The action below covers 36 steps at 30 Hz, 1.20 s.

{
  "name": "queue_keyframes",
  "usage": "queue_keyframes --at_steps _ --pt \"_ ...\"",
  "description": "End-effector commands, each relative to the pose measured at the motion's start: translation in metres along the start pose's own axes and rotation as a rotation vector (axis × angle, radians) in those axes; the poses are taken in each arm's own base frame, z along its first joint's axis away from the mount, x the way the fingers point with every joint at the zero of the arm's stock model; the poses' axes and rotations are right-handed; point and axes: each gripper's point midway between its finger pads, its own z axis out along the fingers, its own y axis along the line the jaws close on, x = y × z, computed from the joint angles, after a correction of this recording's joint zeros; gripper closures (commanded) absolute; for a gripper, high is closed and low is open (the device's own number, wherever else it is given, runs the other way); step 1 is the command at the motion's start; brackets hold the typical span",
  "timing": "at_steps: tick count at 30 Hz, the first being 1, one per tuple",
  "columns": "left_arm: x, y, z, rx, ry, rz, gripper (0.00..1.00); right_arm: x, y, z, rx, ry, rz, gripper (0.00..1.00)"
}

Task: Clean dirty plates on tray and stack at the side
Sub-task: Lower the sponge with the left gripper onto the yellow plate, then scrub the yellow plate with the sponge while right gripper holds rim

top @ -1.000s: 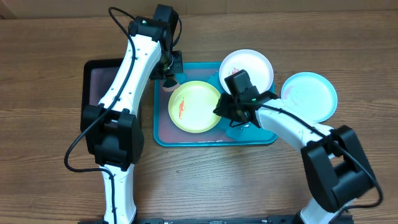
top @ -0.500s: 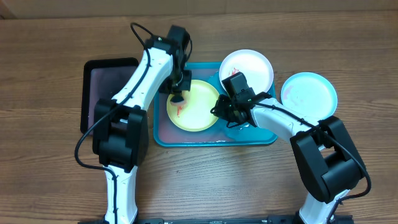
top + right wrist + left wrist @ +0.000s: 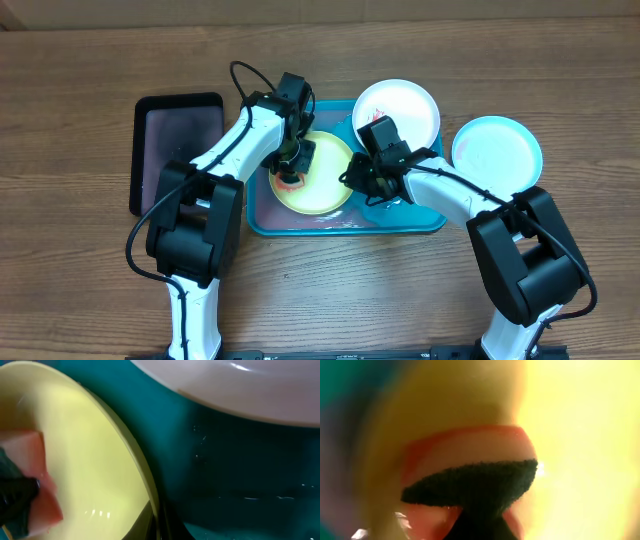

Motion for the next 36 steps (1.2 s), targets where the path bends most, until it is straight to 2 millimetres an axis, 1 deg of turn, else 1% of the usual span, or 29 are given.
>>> queue_keyframes --at_steps 1,2,3,5,6,8,10,13,15,16,17,19,21,23,25,26,28,30,31,32,33,34,36 --pt "0.042 -0.079 0.011 0.425 0.118 0.295 0.96 -0.002 0.002 0.003 -0.01 -0.001 0.005 0.95" --pt "0.041 -0.086 0.006 0.471 0.109 0.322 0.96 -0.001 0.002 0.003 -0.01 0.0 0.005 0.95" --pt "0.039 -0.087 0.002 0.477 0.104 0.327 0.96 -0.001 0.002 0.003 -0.01 0.0 0.005 0.95" --pt "0.03 -0.08 0.001 0.434 0.084 0.313 0.96 -0.001 0.002 0.003 -0.01 0.0 0.005 0.95" --pt "0.024 -0.072 0.002 0.39 0.077 0.28 0.96 -0.001 0.002 0.003 -0.01 0.0 0.005 0.95" --pt "0.008 -0.046 0.007 0.238 0.054 0.156 0.96 -0.001 0.002 0.003 -0.01 0.0 0.005 0.95" --pt "-0.007 -0.011 0.009 0.055 0.012 -0.007 0.96 -0.001 0.002 0.003 -0.01 0.0 0.005 0.95" --pt "-0.025 0.036 0.005 -0.168 -0.079 -0.214 0.96 -0.001 0.002 0.003 -0.01 0.0 0.005 0.95" --pt "-0.033 0.057 0.0 -0.272 -0.137 -0.301 0.96 -0.001 0.002 0.003 -0.01 0.0 0.005 0.95" --pt "-0.036 0.064 -0.003 -0.311 -0.161 -0.326 0.96 -0.001 0.002 0.003 -0.01 0.0 0.005 0.95" --pt "-0.038 0.07 -0.005 -0.344 -0.178 -0.34 0.96 -0.001 0.002 0.003 -0.01 0.0 0.005 0.94" --pt "-0.037 0.073 -0.006 -0.37 -0.178 -0.345 0.96 -0.001 0.002 0.003 -0.01 0.0 0.005 0.95" --pt "-0.028 0.069 -0.005 -0.365 -0.139 -0.335 0.96 -0.001 0.002 0.003 -0.01 0.0 0.005 0.95" --pt "-0.013 0.059 -0.001 -0.338 -0.066 -0.311 0.96 -0.001 0.002 0.003 -0.01 0.0 0.004 0.95" --pt "0.007 0.041 0.003 -0.253 0.038 -0.244 0.96 -0.001 0.002 0.003 -0.01 0.0 0.004 0.95" --pt "0.014 0.029 0.005 -0.186 0.082 -0.191 0.96 -0.001 0.002 0.003 -0.01 0.0 0.004 0.94" --pt "0.026 -0.006 0.007 0.021 0.148 -0.021 0.96 -0.001 0.002 0.003 -0.01 0.0 0.004 0.95" --pt "0.032 -0.04 0.001 0.23 0.16 0.133 0.96 -0.001 0.002 0.003 -0.011 0.0 0.004 0.95" --pt "0.033 -0.054 -0.003 0.32 0.149 0.189 0.96 -0.001 0.002 0.003 -0.011 0.0 0.004 0.95" --pt "0.032 -0.063 -0.006 0.381 0.132 0.22 0.96 -0.001 0.002 0.003 -0.011 0.0 0.004 0.95" --pt "0.028 -0.068 -0.007 0.412 0.109 0.229 0.96 -0.001 0.002 0.003 -0.013 0.003 0.004 0.95" --pt "0.022 -0.069 -0.006 0.412 0.087 0.228 0.96 -0.001 0.002 0.003 -0.013 0.003 0.003 0.95" --pt "0.004 -0.065 -0.003 0.377 0.028 0.18 0.96 0.0 0.003 0.003 -0.015 0.007 0.001 0.95"
